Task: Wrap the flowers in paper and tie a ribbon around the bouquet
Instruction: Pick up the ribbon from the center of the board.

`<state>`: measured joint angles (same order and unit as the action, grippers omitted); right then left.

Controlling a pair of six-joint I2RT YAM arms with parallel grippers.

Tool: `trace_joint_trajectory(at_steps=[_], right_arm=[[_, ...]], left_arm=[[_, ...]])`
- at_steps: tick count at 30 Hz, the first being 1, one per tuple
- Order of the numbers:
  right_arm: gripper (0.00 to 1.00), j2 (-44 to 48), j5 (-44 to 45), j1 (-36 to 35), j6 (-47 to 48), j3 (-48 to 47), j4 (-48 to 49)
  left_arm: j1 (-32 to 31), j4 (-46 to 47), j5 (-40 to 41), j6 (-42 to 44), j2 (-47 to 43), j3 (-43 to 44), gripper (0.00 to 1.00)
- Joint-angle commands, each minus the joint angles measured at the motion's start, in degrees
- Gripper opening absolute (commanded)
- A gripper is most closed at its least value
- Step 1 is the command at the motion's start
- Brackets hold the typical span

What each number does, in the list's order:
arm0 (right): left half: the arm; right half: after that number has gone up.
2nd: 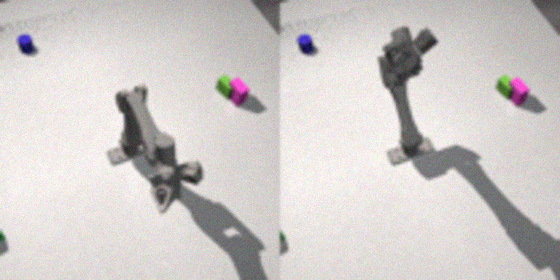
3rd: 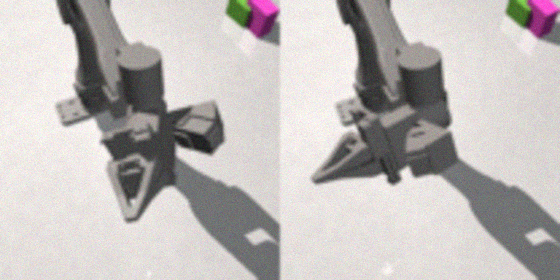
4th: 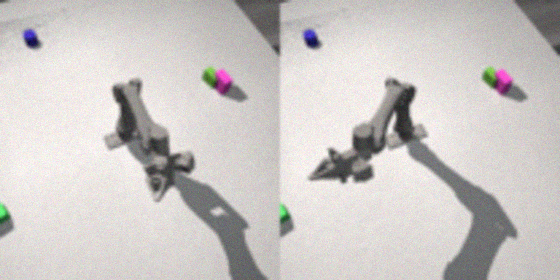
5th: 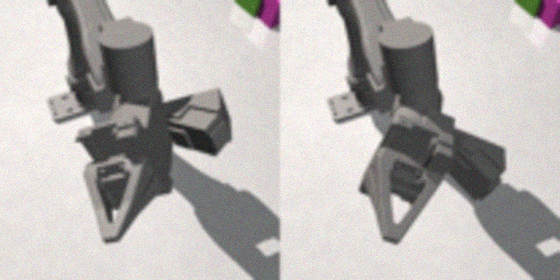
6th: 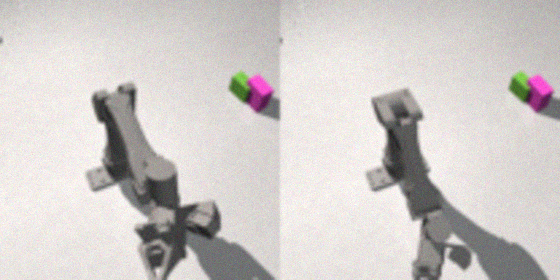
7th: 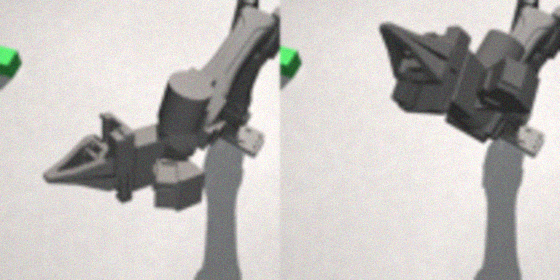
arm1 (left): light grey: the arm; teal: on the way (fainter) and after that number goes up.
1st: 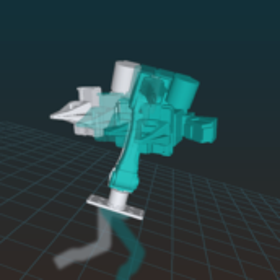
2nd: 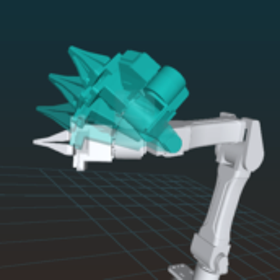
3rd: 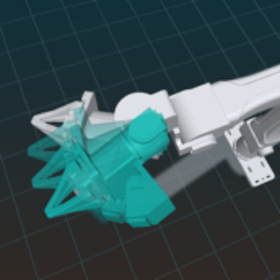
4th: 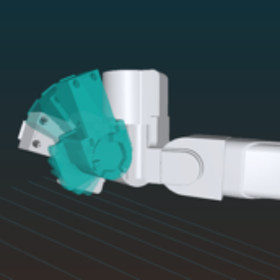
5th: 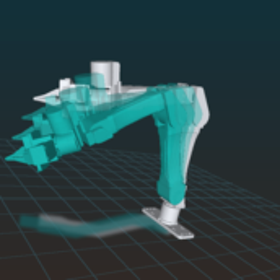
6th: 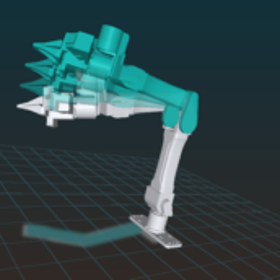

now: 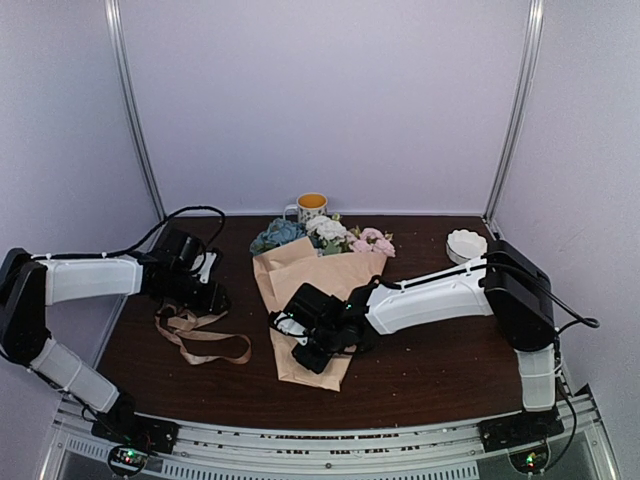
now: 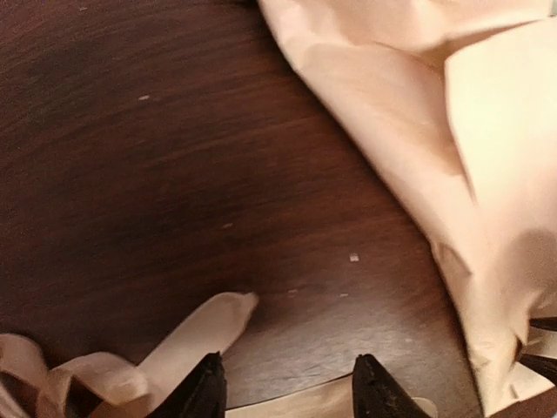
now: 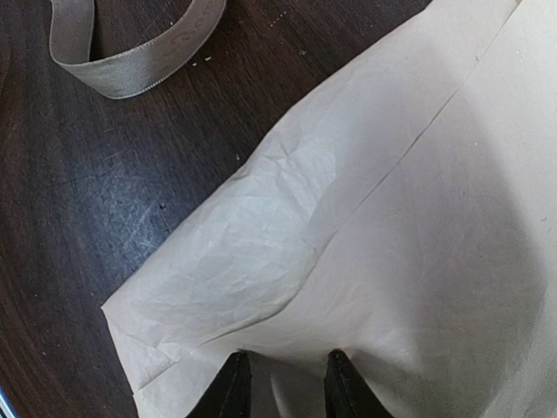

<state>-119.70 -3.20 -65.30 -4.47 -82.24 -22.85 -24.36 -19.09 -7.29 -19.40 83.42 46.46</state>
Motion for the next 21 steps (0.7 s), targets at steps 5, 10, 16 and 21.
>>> trace_joint_trajectory(at_steps=[5,10,16,21], right_arm=[[0.31,-2.6,0.5,-0.5,-0.4,1.1,-3.8],[0.31,-2.1,0.3,-0.5,-0.9,2.2,-2.9],[0.31,-2.5,0.1,-0.5,-0.6,2.1,-3.3],[0.31,-2.3,0.2,-0.6,-0.9,2.2,-3.2]], left_arm=[[0.7,-4.6,9.2,2.9,7.9,8.5,0.59],[0.7,-3.0,7.9,2.5,8.9,4.8,0.68],[0.4,-3.0,8.1,4.0,15.0,8.7,0.68],[0.4,-3.7,9.5,4.2,17.0,8.7,0.61]])
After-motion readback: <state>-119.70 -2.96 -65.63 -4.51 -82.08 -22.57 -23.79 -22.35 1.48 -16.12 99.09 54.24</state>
